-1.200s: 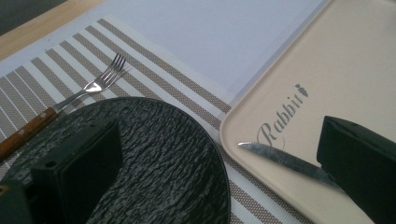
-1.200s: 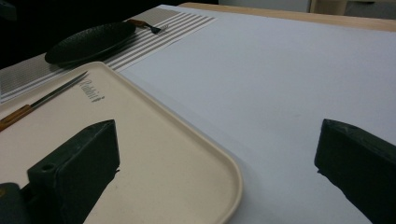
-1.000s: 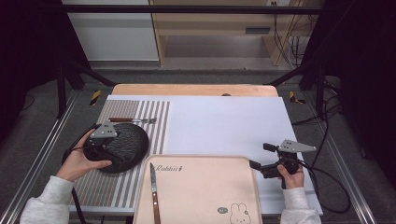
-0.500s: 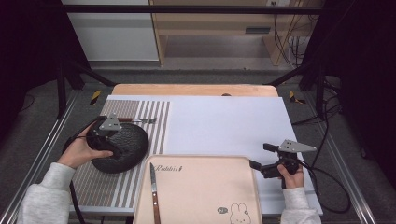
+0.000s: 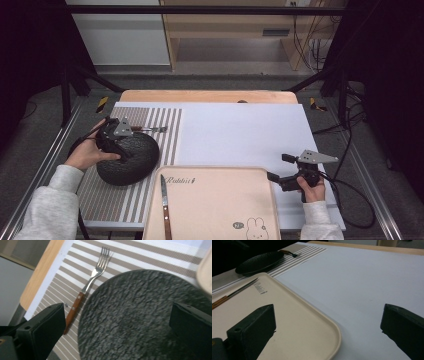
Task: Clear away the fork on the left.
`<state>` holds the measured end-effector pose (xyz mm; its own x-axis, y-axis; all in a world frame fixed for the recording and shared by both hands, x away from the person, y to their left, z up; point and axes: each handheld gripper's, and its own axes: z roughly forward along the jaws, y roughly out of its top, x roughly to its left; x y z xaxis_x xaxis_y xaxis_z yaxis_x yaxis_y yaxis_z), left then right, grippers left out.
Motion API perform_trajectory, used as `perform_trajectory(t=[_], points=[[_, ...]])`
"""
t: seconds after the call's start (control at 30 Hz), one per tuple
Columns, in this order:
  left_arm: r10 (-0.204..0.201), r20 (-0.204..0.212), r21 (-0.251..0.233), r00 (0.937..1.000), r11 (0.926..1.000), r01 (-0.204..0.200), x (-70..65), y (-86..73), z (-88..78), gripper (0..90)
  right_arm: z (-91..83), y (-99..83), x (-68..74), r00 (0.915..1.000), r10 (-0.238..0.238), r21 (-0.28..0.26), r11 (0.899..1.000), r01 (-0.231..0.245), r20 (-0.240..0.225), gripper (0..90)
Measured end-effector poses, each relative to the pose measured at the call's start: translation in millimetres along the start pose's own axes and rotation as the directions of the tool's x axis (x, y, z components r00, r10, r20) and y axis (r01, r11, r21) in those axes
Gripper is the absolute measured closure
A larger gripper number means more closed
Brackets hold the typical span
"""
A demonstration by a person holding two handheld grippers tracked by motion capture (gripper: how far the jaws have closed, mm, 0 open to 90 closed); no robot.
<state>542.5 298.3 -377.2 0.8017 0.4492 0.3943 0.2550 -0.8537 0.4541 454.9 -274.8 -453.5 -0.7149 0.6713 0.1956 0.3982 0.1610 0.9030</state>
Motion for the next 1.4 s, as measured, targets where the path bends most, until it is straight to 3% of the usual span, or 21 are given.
perform_trajectory(t=[0.13,0.4,0.87,0.97,1.23,1.4], points=[[0.028,-0.024,0.034,0.9993,0.9991,-0.027,8.8,-2.1,3.8,0.6,0.3,-0.6,-0.3,1.0,0.002,0.004,1.0,-0.002,0.001,0.3],[0.069,-0.073,0.046,0.995,0.9968,-0.066,23.4,-7.8,12.7,1.0,0.4,-0.8,-0.5,1.0,0.002,0.003,1.0,-0.002,0.003,0.3],[0.104,-0.136,0.067,0.9851,0.9931,-0.096,45.6,-21.3,29.7,1.1,1.2,-1.9,-1.2,1.0,0.003,0.013,1.0,-0.004,0.008,0.3],[0.134,-0.149,0.093,0.9797,0.9882,-0.121,50.1,-21.1,30.7,1.2,1.7,-2.3,-1.4,0.9999,0.003,0.015,1.0,-0.003,0.011,0.3],[0.169,-0.207,0.105,0.9637,0.9831,-0.15,63.0,-22.0,30.5,4.7,1.6,-2.5,-1.8,0.9999,0.002,0.017,1.0,-0.003,0.014,0.3],[0.207,-0.213,0.105,0.9549,0.9764,-0.189,68.1,-21.1,34.8,5.4,1.6,-2.5,-1.7,0.9999,0.002,0.017,1.0,-0.002,0.014,0.3]])
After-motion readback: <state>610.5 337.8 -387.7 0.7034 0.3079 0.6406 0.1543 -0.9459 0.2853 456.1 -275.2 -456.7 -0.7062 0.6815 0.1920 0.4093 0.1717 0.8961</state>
